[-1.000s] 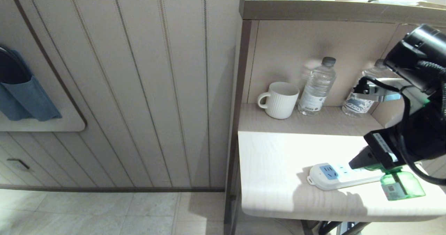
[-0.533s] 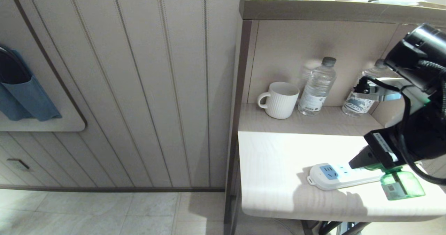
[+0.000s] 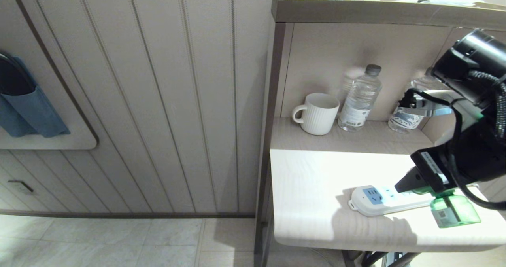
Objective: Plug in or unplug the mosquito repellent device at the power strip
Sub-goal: Insert the plug into the socket
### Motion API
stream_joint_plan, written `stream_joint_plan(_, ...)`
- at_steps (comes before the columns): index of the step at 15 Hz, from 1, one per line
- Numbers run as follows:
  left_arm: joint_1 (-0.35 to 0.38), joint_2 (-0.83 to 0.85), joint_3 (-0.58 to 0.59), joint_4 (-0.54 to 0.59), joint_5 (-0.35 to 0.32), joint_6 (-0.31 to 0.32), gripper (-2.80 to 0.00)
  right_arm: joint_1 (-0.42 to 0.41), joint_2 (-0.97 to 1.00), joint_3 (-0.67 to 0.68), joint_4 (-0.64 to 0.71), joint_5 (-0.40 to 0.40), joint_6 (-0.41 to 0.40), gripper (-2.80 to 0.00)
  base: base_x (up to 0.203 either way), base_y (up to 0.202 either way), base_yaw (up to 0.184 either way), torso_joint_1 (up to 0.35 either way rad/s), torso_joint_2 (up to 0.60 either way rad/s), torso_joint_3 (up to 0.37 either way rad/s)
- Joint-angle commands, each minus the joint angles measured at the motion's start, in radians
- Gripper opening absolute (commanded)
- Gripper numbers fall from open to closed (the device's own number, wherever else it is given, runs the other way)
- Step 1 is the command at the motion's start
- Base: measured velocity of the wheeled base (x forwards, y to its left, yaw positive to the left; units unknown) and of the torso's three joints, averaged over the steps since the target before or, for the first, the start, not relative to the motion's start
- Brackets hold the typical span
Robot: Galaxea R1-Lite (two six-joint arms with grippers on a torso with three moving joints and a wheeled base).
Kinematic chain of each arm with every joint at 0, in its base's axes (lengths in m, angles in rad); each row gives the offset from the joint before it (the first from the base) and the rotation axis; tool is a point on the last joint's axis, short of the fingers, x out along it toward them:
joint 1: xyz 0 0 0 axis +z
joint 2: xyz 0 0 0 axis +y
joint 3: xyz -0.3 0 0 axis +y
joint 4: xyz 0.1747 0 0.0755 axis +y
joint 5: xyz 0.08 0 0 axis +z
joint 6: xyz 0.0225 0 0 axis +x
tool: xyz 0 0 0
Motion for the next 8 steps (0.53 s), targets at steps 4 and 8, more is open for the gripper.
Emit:
stream_joint_plan(4,0.000,0.001,0.000,0.000,0.000,-0.001,-2.80,-0.001,-0.001,0.002,0.007,-0.001,0.002,-2.80,0.000,0.000,0.000,0.000,0.00,0.000)
stream_joint_plan(8,0.000,0.001,0.000,0.000,0.000,0.000,-2.80,-0.003,0.008,-0.006,0.005,-0.001,-0.003,-2.80,0.000,0.000,0.000,0.000,0.00,0.000)
